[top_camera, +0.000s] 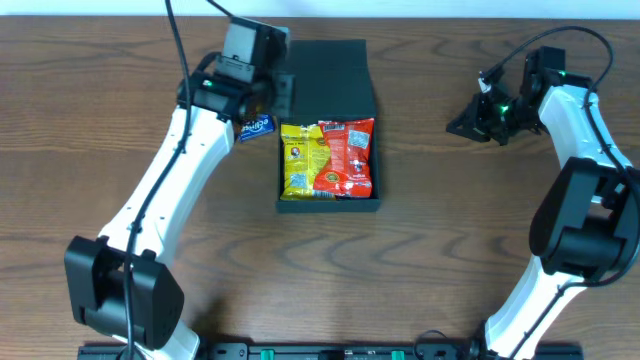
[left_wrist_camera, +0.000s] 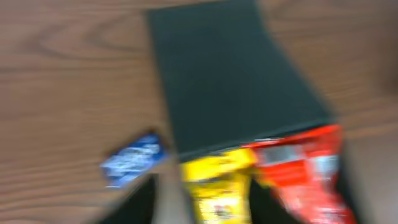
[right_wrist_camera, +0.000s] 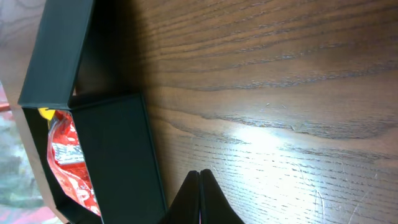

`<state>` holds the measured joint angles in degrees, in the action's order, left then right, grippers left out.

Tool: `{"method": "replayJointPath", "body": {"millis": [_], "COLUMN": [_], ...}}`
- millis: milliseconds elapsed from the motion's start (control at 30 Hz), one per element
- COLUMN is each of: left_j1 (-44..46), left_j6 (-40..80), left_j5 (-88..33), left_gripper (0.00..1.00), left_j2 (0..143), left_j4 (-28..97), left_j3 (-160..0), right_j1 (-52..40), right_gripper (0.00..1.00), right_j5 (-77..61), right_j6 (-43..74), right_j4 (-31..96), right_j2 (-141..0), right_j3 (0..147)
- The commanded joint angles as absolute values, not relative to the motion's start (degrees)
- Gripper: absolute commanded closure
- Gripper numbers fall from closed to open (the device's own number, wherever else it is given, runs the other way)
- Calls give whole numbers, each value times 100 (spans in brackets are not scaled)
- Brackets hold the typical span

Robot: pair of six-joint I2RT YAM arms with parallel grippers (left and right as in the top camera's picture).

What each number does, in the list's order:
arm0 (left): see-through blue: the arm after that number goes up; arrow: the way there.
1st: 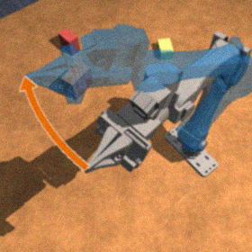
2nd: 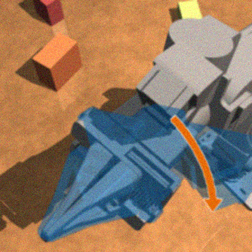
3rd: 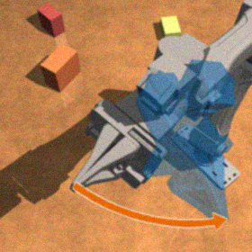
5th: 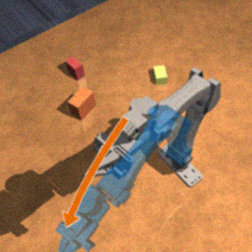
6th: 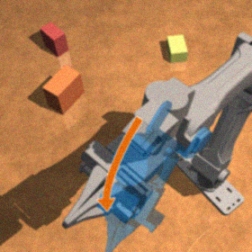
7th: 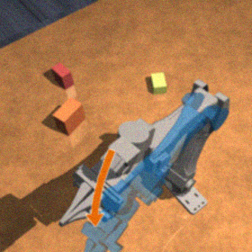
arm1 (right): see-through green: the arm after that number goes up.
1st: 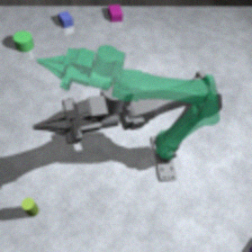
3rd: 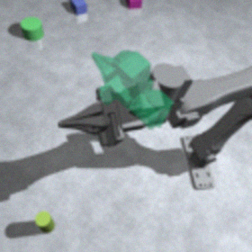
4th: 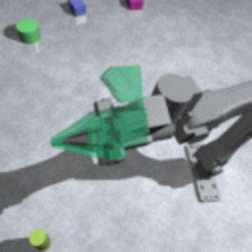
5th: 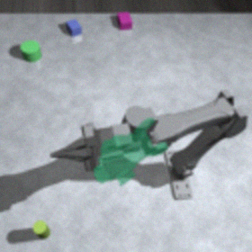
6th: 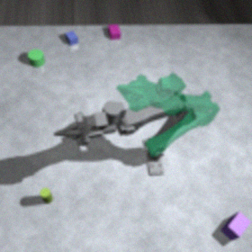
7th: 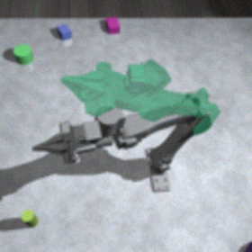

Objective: Pack container
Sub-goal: 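Move the left gripper to the blue Eclipse tin and grasp it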

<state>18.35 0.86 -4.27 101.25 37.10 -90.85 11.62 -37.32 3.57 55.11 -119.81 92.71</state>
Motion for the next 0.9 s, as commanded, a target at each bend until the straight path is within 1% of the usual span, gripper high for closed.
{"method": "replayJointPath", "body": {"millis": [0,33,100,167,200,300,467,600,733,867], "left_j1": [1761,1737,1673,1608,1559,1466,1291,1122,915,779], "left_j6": [-1439,-1820,-2611,-3159,-3634,-4331,-4416,-4451,-4652,-4779], "left_j5": [200,209,209,191,193,189,75,-460,-1369,-1584], "left_gripper": [2,5,5,5,5,5,5,5,5,5], "left_j2": [10473,10547,10744,10925,11067,11297,11502,11502,11546,11703], "left_j4": [3774,3795,3806,3782,3745,3712,3444,3461,3531,3538], "left_j3": [-9089,-9089,-9089,-9089,-9091,-9089,-9089,-9089,-9089,-9089], "right_j1": [1234,1234,1234,1234,1234,1234,1234,1234,1234,1234], "right_gripper": [96,95,91,91,90,90,90,90,90,90], "right_j5": [-3793,-3793,-3793,-3793,-3791,-3782,-3728,-3730,-3730,-3730], "right_j6": [246,246,246,246,246,246,246,248,248,250], "right_j4": [5507,5511,5529,5546,5564,5616,5725,5745,5741,5743], "right_j2": [-11904,-11904,-11904,-11904,-11904,-11904,-11904,-11904,-11904,-11904], "right_j3": [9349,9349,9349,9347,9347,9349,9349,9347,9347,9347]}}
